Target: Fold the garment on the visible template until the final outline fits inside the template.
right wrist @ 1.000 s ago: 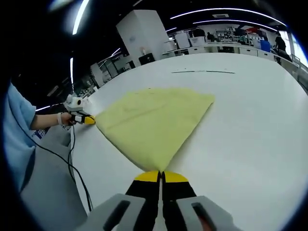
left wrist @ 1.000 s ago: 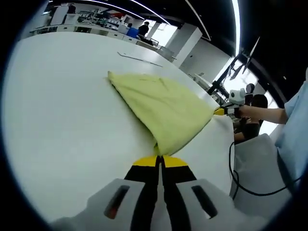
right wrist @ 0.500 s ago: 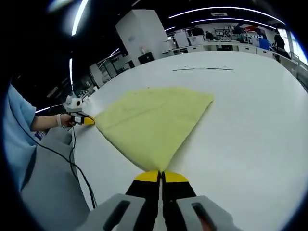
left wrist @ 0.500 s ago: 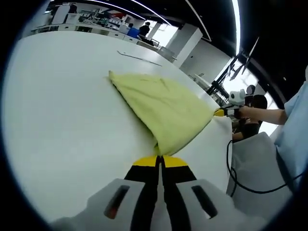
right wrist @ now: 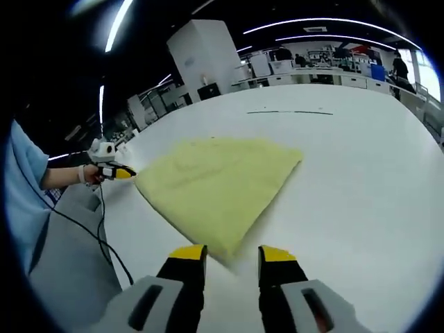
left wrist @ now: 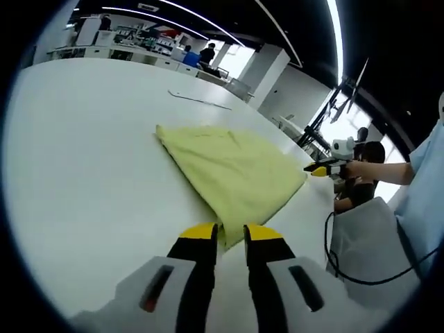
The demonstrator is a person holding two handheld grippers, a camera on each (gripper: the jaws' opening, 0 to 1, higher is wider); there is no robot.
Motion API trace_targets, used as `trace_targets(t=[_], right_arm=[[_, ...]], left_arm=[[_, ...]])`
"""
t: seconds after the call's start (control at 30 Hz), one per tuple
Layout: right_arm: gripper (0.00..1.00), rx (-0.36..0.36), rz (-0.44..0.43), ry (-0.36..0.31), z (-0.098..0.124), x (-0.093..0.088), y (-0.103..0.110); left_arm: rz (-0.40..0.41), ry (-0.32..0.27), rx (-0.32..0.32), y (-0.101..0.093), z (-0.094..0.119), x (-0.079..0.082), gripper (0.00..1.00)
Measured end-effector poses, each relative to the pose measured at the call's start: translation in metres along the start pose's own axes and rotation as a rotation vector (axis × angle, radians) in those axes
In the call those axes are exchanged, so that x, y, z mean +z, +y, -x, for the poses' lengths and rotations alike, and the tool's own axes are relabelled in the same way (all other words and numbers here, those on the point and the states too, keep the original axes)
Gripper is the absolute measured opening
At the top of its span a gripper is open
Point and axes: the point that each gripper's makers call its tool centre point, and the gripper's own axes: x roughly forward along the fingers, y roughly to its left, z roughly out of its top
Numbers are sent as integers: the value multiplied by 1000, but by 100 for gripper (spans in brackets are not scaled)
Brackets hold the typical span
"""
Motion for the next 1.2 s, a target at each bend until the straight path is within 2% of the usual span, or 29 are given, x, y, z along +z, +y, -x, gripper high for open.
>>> trace_targets(t=[0.1, 0.13, 0.23, 0.33, 0.43, 0.5, 0.6, 0.67, 0.77, 0.9, 1.07, 1.2], right_arm=[[46, -22, 33, -21, 7, 7, 1], [50, -25, 39, -26, 9, 8, 2], [69, -32, 57, -28, 15, 12, 7], [80, -36, 90, -24, 15, 15, 10], [91, -15, 101, -47, 15, 22, 23], [96, -10, 134, -51, 13, 22, 30], [100, -5, 158, 8, 8, 12, 39], [100, -7, 171, 13, 6, 11, 42], [100, -26, 162, -23, 9, 15, 42], [100, -37, 140, -42, 10, 13, 43], [100, -46, 92, -85, 14, 13, 44], [100, -58, 96, -78, 18, 6, 47]], left_arm=[[-65, -16, 11, -6, 6, 9, 41], [-82, -19, 15, -7, 7, 11, 51], [-131, -36, 29, -15, 12, 17, 71], [-141, -38, 46, -20, 16, 17, 86], [-153, -30, 66, -24, 15, 16, 98], [-187, -4, 73, -28, 16, 13, 99], [-207, -12, 83, -29, 20, 12, 99], [-194, -26, 98, -29, 24, 11, 99], [-199, -42, 144, -26, 29, 14, 99], [-192, -110, 174, -29, 35, 21, 99], [-201, -116, 205, -30, 37, 14, 99], [-197, -112, 196, -36, 33, 7, 99]])
